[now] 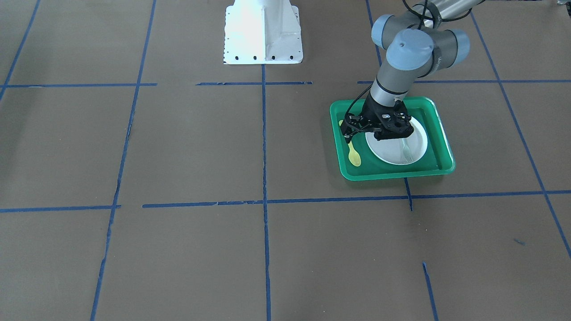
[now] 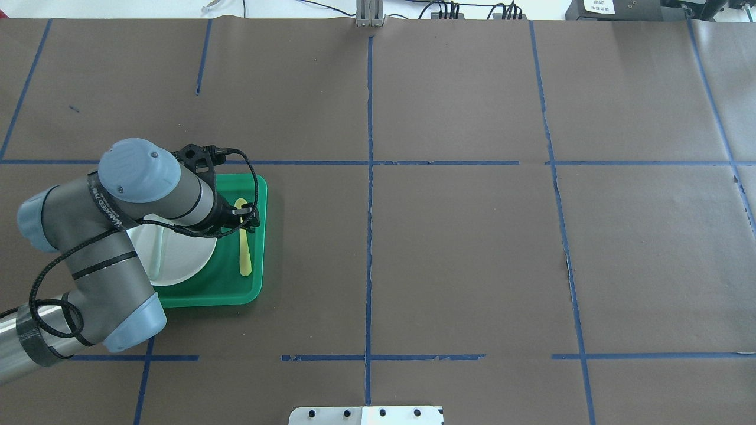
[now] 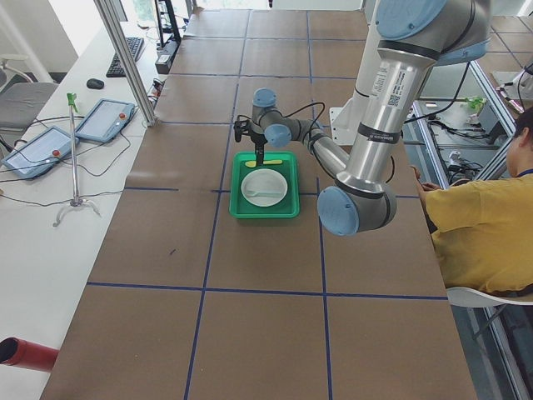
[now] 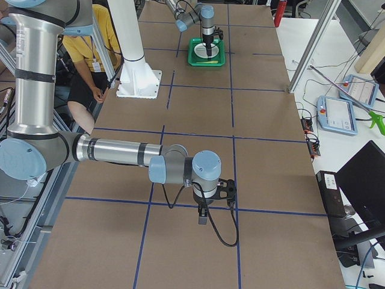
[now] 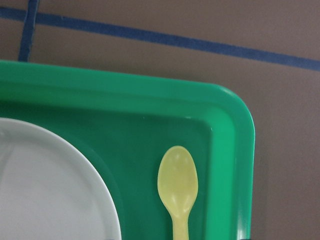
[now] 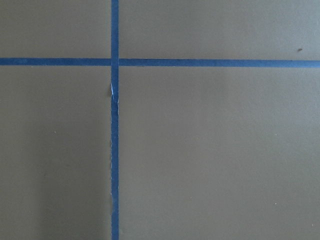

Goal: Place spoon

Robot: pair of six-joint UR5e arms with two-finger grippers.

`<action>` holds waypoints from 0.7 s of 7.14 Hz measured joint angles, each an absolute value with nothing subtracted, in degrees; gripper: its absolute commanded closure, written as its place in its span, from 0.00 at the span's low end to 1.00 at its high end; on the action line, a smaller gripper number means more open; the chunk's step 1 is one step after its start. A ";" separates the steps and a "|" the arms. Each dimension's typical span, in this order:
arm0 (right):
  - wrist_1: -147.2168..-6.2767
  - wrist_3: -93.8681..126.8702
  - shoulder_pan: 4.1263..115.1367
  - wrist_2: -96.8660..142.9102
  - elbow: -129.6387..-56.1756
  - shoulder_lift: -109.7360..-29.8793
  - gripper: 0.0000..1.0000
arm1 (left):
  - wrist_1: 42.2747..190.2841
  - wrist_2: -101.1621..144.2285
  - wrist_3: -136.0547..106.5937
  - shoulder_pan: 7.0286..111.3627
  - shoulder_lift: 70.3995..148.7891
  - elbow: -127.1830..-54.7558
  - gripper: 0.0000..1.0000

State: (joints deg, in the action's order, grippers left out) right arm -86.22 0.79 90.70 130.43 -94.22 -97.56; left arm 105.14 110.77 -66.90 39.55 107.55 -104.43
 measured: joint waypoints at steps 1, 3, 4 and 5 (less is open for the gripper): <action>-86.21 0.79 90.70 130.43 -94.22 -97.56 0.00 | 104.94 111.39 -58.88 43.80 103.75 -106.58 0.00; -86.20 0.79 90.70 130.43 -94.22 -97.56 0.00 | 102.30 117.59 -35.47 56.95 95.71 -107.62 0.00; -86.22 0.79 90.70 130.43 -94.22 -97.56 0.00 | 99.20 120.77 -21.28 65.83 92.26 -106.67 0.00; -86.20 0.79 90.70 130.43 -94.22 -97.56 0.00 | 97.20 122.61 -11.77 74.24 88.85 -104.61 0.00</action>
